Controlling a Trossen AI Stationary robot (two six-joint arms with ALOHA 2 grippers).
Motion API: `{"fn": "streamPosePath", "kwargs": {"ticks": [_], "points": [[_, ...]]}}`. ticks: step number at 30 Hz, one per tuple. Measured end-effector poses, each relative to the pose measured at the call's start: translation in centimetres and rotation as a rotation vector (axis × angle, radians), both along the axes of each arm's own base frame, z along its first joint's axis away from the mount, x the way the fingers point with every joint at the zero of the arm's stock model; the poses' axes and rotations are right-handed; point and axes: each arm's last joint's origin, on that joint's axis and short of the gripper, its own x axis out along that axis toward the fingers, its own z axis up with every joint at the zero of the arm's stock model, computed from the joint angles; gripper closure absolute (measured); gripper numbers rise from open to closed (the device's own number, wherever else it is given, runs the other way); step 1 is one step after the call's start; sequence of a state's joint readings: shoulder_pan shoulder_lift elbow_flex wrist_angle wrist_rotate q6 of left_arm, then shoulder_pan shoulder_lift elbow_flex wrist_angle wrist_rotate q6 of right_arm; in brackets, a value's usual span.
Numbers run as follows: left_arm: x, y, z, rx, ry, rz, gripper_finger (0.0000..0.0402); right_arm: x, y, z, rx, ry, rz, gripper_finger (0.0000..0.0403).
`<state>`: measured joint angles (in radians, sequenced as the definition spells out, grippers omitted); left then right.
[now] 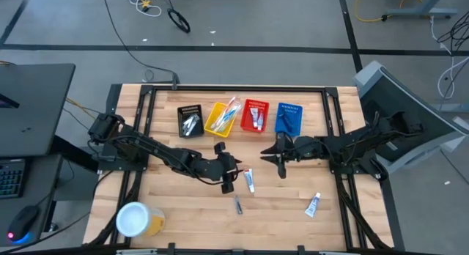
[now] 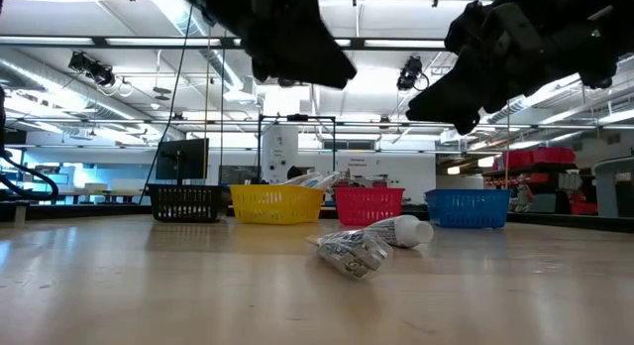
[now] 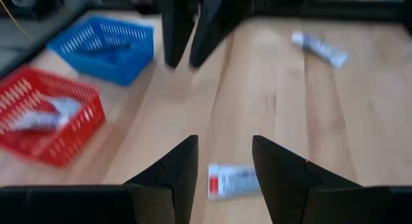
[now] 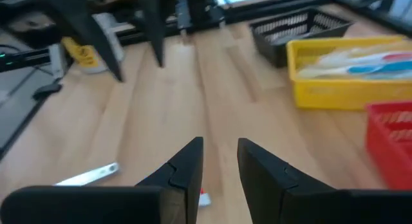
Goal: Pick & Place Travel size toiletries
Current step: Put the silver nail cutter into the black bin
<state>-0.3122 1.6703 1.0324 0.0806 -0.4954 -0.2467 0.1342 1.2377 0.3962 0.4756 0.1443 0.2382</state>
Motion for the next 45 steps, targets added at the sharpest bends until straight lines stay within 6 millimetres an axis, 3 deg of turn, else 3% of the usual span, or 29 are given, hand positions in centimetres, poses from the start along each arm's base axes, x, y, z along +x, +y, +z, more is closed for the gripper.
{"fn": "streamPosePath", "kwargs": {"ticks": [4, 8, 15, 18, 24, 30, 33, 40, 45], "points": [[0.3, -0.1, 0.5, 0.037, -0.046, -0.026, 0.0247, 0.0, -0.1, 0.0, -0.031, 0.001, -0.034, 0.0297], [0.3, -0.3, 0.5, 0.147, -0.006, -0.185, 0.0247, 0.0, -0.1, -0.3, -0.029, 0.022, -0.037, 0.0297], [0.1, -1.6, 0.1, -0.027, 0.026, -0.553, 0.0247, 0.3, -0.1, -1.3, -0.037, 0.068, -0.039, 0.0297], [-0.1, -2.2, -1.2, -0.013, 0.104, -0.657, 0.0246, 0.5, -0.1, -1.6, -0.040, 0.073, -0.044, 0.0297], [1.2, -2.8, -4.8, -0.008, 0.155, -0.703, 0.0234, 0.7, -0.2, -1.8, -0.046, 0.056, -0.065, 0.0297], [1.9, -2.9, -8.2, -0.111, 0.252, -0.778, 0.0200, 0.9, -0.1, -1.9, -0.019, 0.050, -0.070, 0.0297], [2.4, -3.3, -9.7, -0.080, 0.280, -0.816, 0.0182, 0.9, -0.1, -2.2, 0.000, 0.061, -0.075, 0.0297], [3.8, -3.7, -11.4, 0.028, 0.284, -0.827, 0.0171, 1.1, 0.1, -3.3, 0.048, 0.104, -0.091, 0.0297], [3.6, -3.5, -11.8, 0.045, 0.324, -0.817, 0.0195, 1.3, 0.6, -4.0, 0.053, 0.126, -0.078, 0.0297]]}}
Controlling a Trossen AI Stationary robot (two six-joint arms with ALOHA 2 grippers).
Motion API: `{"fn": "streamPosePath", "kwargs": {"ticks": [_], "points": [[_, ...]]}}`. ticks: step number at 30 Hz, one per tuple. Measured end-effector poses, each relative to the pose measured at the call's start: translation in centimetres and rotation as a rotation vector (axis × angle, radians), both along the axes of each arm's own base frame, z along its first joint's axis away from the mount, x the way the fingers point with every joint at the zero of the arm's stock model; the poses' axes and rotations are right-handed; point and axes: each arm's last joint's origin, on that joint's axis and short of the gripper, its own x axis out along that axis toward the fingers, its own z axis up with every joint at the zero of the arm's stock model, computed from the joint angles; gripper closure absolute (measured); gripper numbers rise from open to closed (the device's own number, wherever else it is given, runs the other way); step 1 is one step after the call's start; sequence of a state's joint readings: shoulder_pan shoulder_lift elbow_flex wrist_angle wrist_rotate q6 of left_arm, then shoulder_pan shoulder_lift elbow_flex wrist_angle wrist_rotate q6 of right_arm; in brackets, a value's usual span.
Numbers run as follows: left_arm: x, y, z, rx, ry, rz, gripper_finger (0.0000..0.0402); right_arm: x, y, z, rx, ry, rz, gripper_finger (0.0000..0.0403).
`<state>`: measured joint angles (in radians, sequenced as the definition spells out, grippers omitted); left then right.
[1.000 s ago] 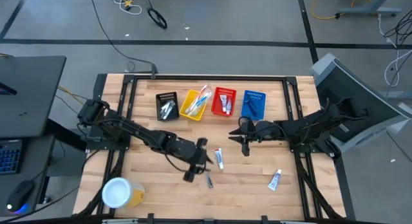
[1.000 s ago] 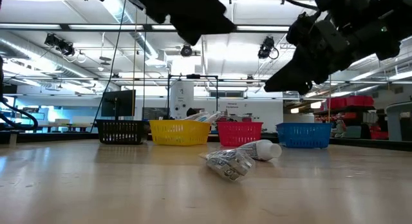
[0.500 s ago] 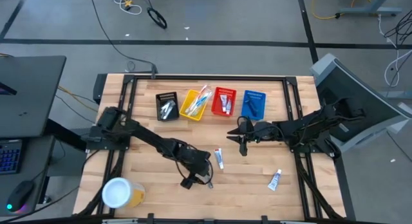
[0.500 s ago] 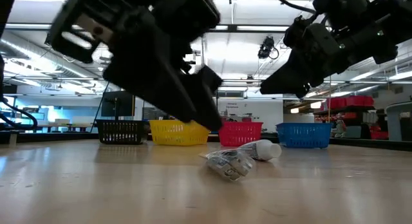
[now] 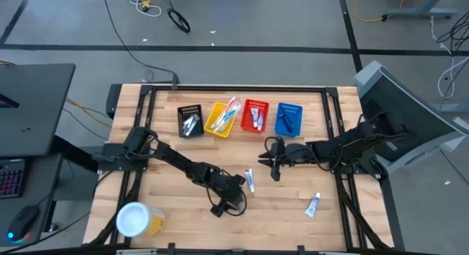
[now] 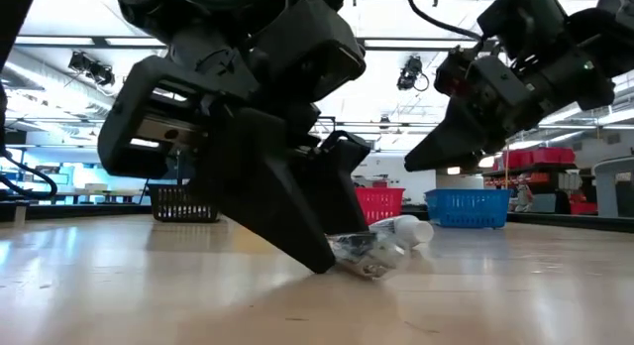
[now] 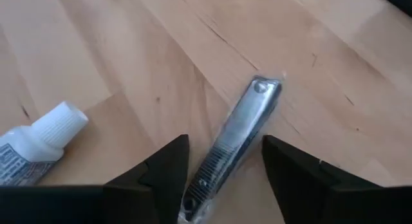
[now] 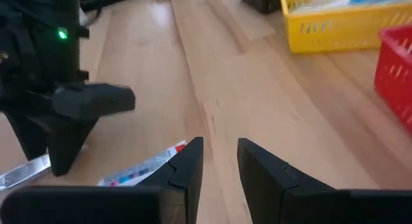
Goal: Pick & Place Travel size toiletries
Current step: Put the silver nail cutter into the black bin
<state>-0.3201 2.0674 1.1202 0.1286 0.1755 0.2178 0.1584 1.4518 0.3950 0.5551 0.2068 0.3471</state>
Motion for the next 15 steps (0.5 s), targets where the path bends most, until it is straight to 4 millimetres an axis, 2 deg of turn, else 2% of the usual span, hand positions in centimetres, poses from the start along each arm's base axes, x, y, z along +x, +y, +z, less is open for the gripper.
{"fn": "streamPosePath", "kwargs": {"ticks": [9, 15], "points": [[0.06, 0.32, -0.10, -0.005, 0.009, 0.042, 0.0285, 0.07, 0.07, -0.44, 0.006, 0.016, -0.003, 0.0297], [0.21, 0.79, -0.17, -0.017, 0.017, 0.079, 0.0324, 0.11, 0.08, -0.35, 0.005, 0.006, -0.001, 0.0297]]}}
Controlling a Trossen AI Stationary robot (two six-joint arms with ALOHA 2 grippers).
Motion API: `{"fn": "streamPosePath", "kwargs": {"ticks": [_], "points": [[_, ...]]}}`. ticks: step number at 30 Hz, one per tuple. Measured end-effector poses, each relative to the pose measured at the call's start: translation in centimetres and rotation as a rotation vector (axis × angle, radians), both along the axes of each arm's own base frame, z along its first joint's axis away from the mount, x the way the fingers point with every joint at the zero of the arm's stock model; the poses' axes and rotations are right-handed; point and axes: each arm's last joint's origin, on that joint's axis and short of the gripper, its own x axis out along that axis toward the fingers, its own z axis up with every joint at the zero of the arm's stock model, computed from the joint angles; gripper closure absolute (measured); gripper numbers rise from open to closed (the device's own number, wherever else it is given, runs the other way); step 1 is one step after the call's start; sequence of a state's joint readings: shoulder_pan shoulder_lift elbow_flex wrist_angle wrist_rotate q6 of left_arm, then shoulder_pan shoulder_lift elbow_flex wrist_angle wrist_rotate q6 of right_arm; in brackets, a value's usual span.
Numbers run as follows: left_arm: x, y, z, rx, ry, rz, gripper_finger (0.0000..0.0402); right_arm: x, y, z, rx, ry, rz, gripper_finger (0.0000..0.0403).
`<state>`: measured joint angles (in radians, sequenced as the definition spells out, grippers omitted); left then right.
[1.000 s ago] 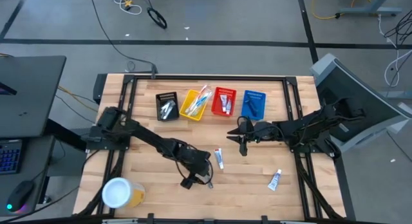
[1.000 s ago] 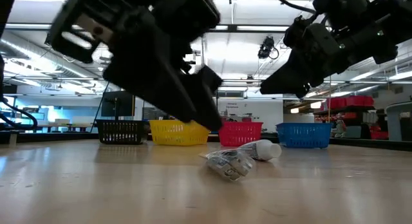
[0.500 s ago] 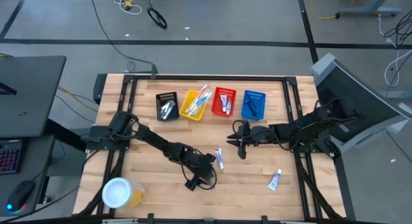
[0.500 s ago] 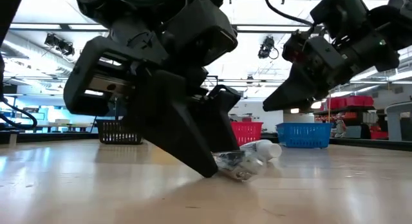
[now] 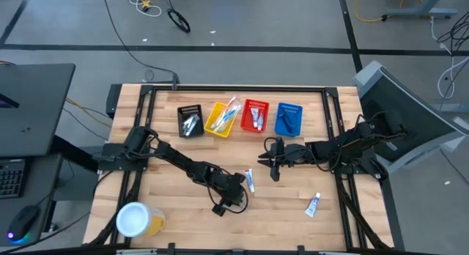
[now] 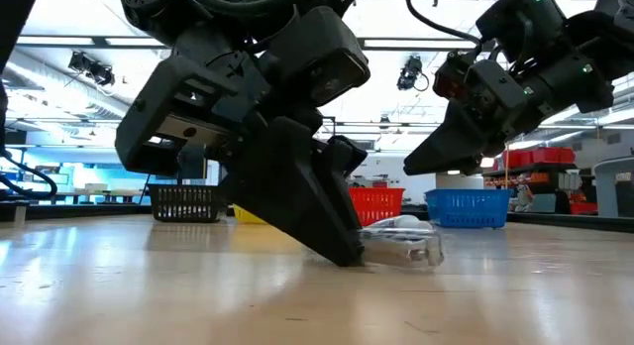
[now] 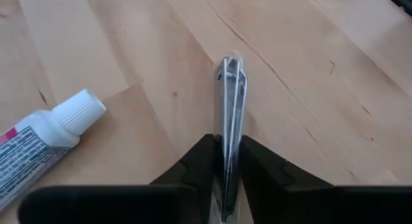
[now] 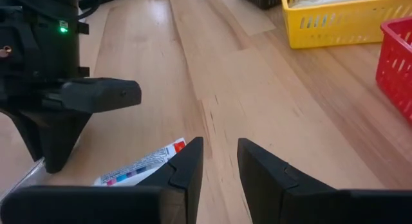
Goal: Pick & Place Travel size toiletries
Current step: Put the silver nail cutter into the black bin
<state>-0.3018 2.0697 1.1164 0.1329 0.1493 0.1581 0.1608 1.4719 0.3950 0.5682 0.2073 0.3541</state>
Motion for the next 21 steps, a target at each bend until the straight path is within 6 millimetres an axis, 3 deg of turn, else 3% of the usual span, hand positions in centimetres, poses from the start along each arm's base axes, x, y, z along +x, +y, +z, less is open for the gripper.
{"fn": "streamPosePath", "kwargs": {"ticks": [5, 11, 17, 21], "points": [[-0.1, 0.1, 0.4, -0.013, 0.008, 0.037, 0.0345, 0.0, 0.0, 0.0, -0.003, 0.001, 0.002, 0.0297], [-1.4, 0.9, 2.6, 0.079, 0.064, 0.132, 0.0354, 0.0, 0.0, 0.0, -0.003, 0.001, 0.002, 0.0297], [-4.5, 2.6, 6.0, 0.288, 0.201, 0.349, 0.0353, 0.0, 0.0, 0.0, -0.003, 0.001, 0.002, 0.0297], [-6.4, 3.5, 8.4, 0.301, 0.249, 0.516, 0.0359, 0.0, 0.0, 0.0, -0.003, 0.002, 0.002, 0.0297]]}}
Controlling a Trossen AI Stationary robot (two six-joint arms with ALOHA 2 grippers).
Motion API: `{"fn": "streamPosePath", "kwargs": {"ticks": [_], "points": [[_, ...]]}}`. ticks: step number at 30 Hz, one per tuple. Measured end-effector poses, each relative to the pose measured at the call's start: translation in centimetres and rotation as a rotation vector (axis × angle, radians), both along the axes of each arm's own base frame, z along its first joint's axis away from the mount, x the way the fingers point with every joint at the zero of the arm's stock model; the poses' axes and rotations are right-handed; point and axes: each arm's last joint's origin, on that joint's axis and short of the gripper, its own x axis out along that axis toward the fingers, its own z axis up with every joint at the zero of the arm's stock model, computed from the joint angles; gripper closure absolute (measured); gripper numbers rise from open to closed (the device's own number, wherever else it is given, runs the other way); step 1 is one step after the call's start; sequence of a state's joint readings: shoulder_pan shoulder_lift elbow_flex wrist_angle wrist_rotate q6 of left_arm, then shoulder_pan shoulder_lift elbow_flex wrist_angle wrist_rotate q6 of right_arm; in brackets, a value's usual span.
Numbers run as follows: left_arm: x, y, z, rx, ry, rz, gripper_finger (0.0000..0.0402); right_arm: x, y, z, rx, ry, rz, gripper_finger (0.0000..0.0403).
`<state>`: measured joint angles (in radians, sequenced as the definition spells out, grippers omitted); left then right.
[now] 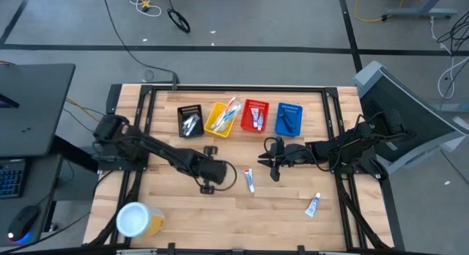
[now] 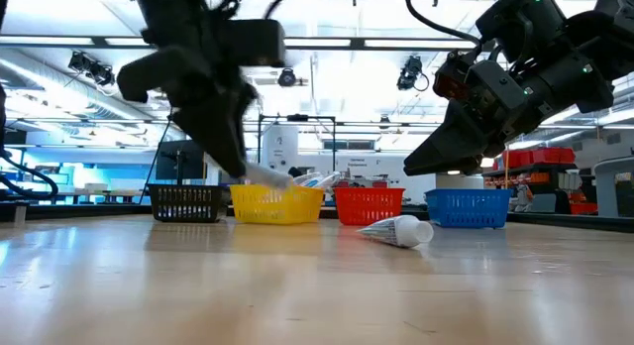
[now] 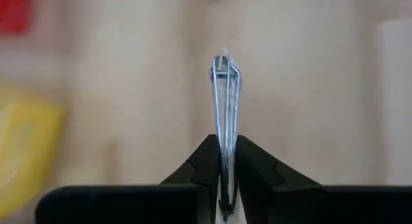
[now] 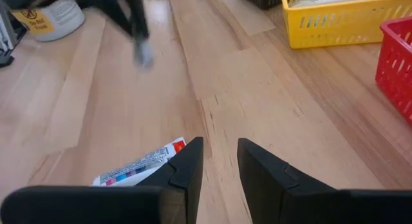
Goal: Pick & Place Travel size toiletries
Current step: Put the silver nail cutter into the black bin
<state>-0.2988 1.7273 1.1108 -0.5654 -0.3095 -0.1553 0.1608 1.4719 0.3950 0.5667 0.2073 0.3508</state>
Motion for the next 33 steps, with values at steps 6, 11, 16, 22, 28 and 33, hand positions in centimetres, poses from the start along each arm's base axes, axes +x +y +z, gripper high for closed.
{"fn": "streamPosePath", "kwargs": {"ticks": [6, 11, 16, 22, 28, 33], "points": [[-3.5, 2.6, 2.8, 0.268, 0.036, 0.305, 0.0352, 0.1, 0.0, 0.1, 0.003, -0.014, 0.000, 0.0297], [-5.4, 6.4, 3.9, 0.307, 0.056, 0.653, 0.0355, 0.1, 0.0, 0.3, 0.005, -0.030, 0.000, 0.0297], [-5.7, 11.0, 3.3, 0.262, 0.011, 0.984, 0.0353, 0.1, 0.0, 0.2, 0.005, -0.027, 0.000, 0.0297], [-5.9, 15.2, 0.6, 0.120, 0.015, 1.054, 0.0346, 0.1, 0.0, 0.3, 0.006, -0.030, 0.000, 0.0297], [-6.4, 17.1, 0.0, 0.099, 0.000, 1.110, 0.0345, 0.1, 0.0, 0.3, 0.005, -0.028, 0.000, 0.0297], [-6.5, 17.5, 0.0, 0.096, 0.006, 1.118, 0.0344, 0.1, 0.0, 0.3, 0.005, -0.028, -0.001, 0.0297]]}}
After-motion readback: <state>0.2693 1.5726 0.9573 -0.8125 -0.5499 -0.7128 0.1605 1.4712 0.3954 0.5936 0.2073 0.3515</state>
